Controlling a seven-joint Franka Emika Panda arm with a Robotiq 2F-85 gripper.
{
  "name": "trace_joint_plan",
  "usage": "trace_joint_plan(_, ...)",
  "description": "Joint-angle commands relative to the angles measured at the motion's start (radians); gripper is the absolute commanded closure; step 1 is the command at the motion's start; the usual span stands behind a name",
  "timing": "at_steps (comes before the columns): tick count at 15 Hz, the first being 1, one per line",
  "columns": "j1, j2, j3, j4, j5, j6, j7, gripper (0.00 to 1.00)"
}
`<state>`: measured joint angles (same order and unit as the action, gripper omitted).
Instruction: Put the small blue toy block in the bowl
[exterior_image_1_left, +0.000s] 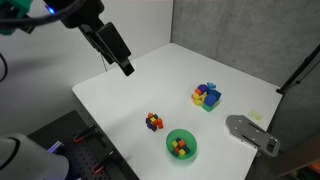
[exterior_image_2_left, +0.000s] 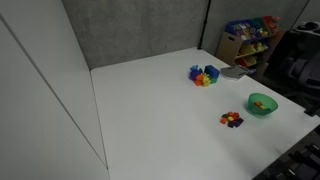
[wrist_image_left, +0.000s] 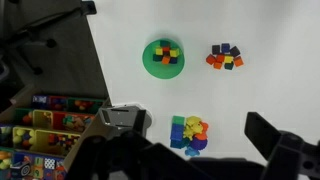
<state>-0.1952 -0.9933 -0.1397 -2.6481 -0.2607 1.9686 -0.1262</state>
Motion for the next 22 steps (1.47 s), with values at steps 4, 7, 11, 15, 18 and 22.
trace_joint_plan(4, 0.027, 0.05, -0.005, 0.037, 0.015, -0.028, 0.007, 0.0)
trace_joint_plan(7, 0.059, 0.114, -0.014, 0.073, 0.048, -0.052, -0.004, 0.0)
trace_joint_plan(11, 0.096, 0.24, -0.027, 0.134, 0.117, -0.056, -0.007, 0.0)
trace_joint_plan(15, 0.122, 0.418, -0.047, 0.206, 0.202, -0.058, -0.015, 0.0)
trace_joint_plan(18, 0.125, 0.548, -0.047, 0.244, 0.252, -0.047, -0.014, 0.0)
trace_joint_plan(22, 0.12, 0.675, -0.028, 0.267, 0.286, -0.005, -0.007, 0.0)
